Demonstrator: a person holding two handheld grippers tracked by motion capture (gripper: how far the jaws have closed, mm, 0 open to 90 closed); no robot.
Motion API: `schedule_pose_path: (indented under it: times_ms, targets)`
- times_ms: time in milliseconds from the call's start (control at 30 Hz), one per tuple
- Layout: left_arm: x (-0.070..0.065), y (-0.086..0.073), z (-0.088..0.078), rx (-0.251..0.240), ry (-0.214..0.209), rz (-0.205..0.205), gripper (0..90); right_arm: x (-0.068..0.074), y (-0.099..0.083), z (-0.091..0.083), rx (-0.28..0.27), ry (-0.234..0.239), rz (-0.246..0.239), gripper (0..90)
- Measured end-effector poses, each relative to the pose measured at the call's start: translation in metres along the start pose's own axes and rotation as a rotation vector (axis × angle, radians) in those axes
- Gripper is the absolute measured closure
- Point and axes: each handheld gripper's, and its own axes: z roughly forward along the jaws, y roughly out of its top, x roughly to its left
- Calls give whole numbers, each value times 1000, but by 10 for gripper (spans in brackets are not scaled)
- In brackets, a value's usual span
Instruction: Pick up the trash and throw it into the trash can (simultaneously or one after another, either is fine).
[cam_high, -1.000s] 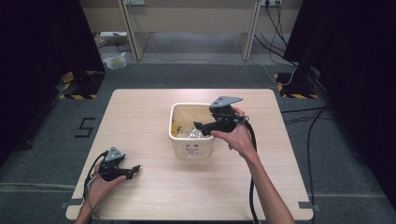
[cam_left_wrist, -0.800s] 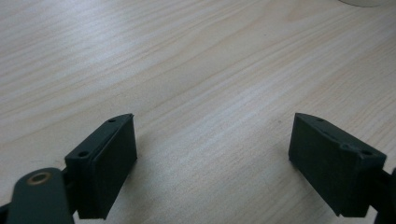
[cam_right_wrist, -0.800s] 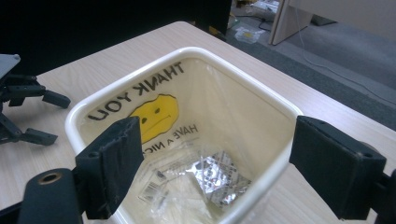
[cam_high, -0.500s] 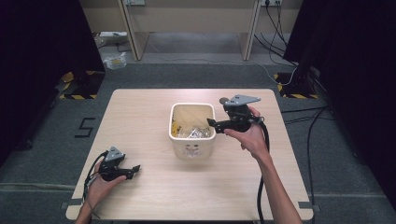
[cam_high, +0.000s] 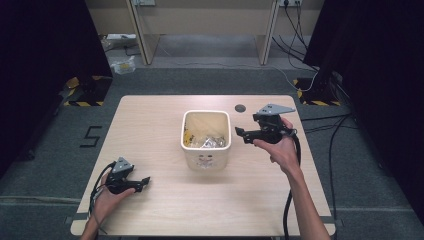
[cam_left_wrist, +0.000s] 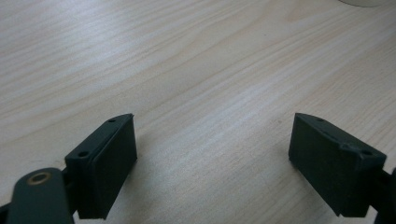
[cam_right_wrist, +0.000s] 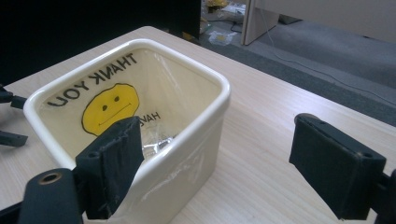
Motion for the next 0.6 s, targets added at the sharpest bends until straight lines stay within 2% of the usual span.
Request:
schedule_pose_path:
  times_ms: [600]
  targets:
    - [0,0,0,3,0,4,141,-14,-16,-12,-2,-43,31,168]
